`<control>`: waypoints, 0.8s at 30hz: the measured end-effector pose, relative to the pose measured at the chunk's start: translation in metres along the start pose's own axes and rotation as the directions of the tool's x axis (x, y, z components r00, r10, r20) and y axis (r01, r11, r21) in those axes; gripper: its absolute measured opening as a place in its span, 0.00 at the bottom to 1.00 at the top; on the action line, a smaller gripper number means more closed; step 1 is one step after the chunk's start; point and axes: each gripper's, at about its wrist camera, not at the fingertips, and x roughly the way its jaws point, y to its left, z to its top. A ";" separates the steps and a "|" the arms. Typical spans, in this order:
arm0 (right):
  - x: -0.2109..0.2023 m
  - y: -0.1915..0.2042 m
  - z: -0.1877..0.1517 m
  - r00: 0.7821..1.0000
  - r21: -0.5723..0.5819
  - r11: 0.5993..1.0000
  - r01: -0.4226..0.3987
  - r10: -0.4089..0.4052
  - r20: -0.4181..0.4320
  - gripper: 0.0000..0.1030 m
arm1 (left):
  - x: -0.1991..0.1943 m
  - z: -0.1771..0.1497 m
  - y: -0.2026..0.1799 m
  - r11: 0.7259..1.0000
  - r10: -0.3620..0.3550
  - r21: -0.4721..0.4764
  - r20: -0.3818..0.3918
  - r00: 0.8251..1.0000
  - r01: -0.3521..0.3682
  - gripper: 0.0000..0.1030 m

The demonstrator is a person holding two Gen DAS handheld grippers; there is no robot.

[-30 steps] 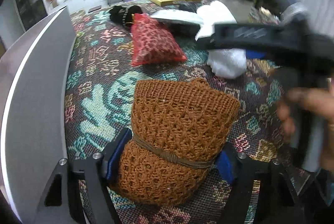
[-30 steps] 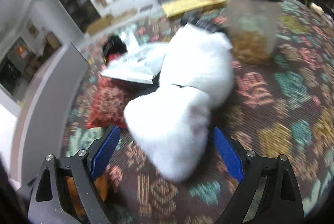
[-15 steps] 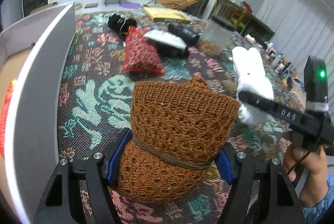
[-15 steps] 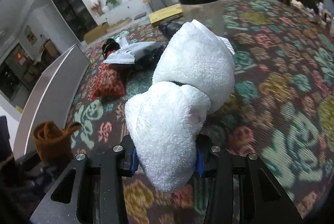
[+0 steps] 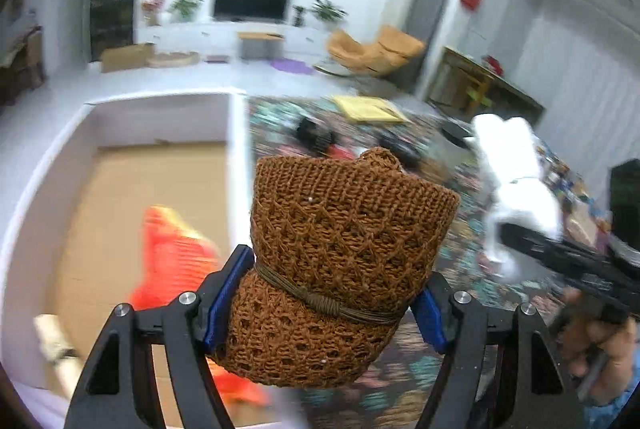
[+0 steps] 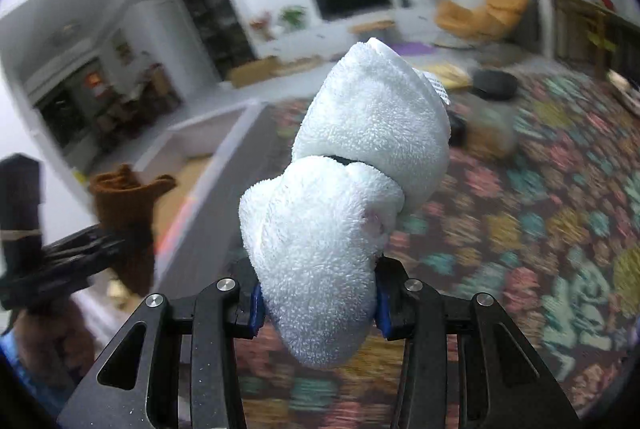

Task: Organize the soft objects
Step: 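Drop the brown bundle and white plush into the white box, opening both tools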

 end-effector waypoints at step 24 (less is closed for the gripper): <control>0.107 0.037 -0.037 0.976 -0.126 0.983 0.136 -0.155 -0.152 0.81 | -0.027 -0.028 0.116 0.923 0.342 -0.197 0.021 0.939 -0.332 0.97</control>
